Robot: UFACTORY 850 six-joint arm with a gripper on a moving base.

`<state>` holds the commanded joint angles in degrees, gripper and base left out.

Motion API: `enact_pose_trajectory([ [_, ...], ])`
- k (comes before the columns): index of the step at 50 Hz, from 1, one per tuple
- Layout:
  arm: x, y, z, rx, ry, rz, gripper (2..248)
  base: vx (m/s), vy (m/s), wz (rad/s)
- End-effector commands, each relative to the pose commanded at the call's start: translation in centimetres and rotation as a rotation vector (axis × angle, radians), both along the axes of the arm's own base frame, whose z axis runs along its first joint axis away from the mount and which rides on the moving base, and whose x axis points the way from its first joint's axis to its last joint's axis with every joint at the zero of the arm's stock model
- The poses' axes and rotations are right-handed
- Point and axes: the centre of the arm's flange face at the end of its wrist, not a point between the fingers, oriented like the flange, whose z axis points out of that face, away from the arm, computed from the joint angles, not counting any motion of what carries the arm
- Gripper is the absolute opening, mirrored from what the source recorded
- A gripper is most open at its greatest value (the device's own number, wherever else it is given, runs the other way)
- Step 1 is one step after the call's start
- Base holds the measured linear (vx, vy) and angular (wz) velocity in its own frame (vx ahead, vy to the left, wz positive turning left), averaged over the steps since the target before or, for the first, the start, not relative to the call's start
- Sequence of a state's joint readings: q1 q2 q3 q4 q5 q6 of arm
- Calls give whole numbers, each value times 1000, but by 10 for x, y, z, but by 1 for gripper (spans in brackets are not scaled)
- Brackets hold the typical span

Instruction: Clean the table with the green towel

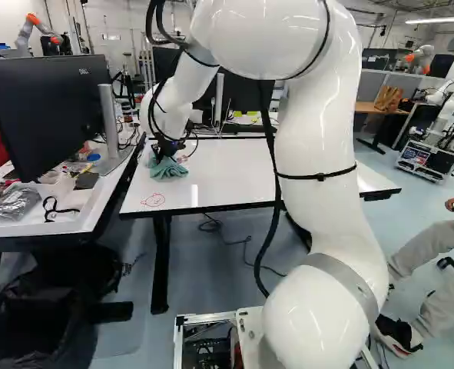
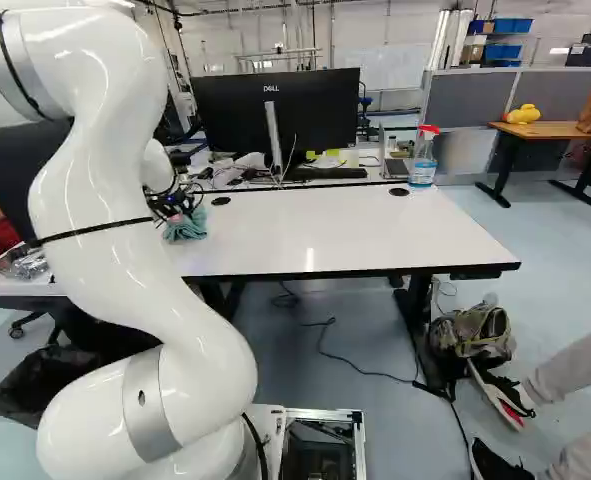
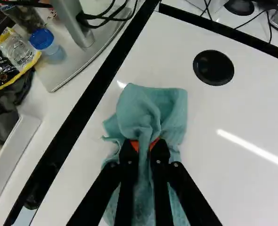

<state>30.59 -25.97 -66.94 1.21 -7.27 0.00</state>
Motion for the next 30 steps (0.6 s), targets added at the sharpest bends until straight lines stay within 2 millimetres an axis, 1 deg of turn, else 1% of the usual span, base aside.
enact_pose_trajectory([
  [20, -37, 1, 2, -11, 17, 34, 42, 0, 0, 0],
  [30, -54, -4, 3, -16, 26, 43, 42, 0, 0, 0],
])
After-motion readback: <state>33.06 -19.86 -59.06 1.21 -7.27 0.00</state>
